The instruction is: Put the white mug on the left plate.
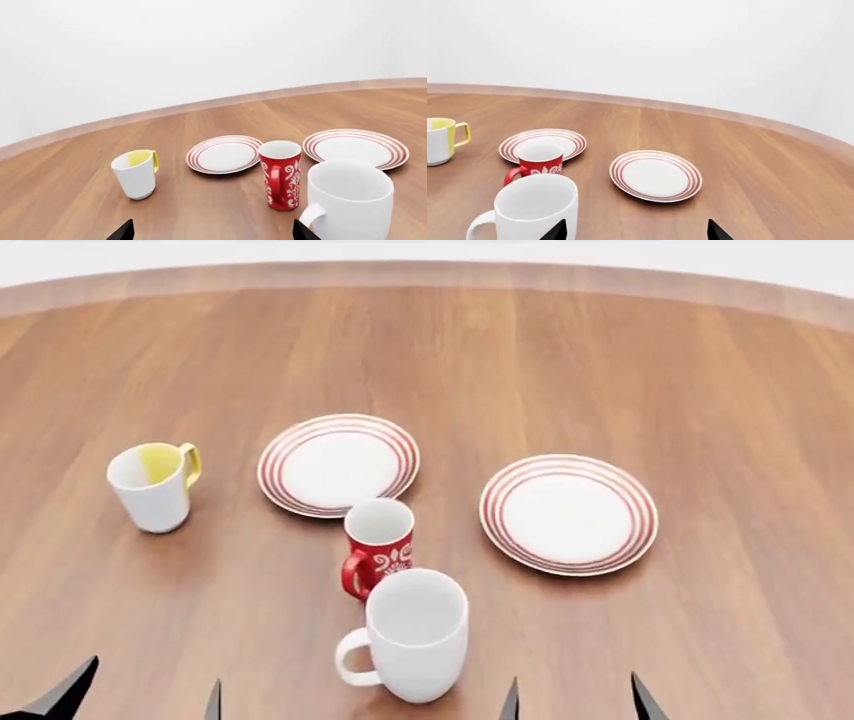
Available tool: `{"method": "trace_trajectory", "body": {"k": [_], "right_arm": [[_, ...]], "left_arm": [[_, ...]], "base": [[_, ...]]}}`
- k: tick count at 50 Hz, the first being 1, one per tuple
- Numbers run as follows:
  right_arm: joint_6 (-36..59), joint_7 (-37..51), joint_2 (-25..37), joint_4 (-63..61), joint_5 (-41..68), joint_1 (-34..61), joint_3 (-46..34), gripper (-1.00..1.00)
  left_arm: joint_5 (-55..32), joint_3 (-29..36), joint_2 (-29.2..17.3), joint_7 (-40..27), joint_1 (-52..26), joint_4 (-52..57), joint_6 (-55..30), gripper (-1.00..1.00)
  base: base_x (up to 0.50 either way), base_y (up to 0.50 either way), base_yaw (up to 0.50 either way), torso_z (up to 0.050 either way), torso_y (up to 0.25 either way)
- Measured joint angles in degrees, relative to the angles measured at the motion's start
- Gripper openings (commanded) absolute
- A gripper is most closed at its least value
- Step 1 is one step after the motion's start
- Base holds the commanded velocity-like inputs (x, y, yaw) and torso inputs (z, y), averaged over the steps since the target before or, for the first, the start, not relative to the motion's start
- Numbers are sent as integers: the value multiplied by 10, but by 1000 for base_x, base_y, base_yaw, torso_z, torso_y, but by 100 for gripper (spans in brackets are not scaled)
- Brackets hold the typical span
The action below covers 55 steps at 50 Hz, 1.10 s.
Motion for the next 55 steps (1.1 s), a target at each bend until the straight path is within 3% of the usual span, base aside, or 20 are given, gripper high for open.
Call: {"method": "trace_trajectory", "body": {"k": [55], "right_arm": [[11,26,21,-21,24,3,-14,100]], "left_arm": [[-23,15,-21,-21,4,21,-7,100]], "base": [[285,57,0,0,0]]}}
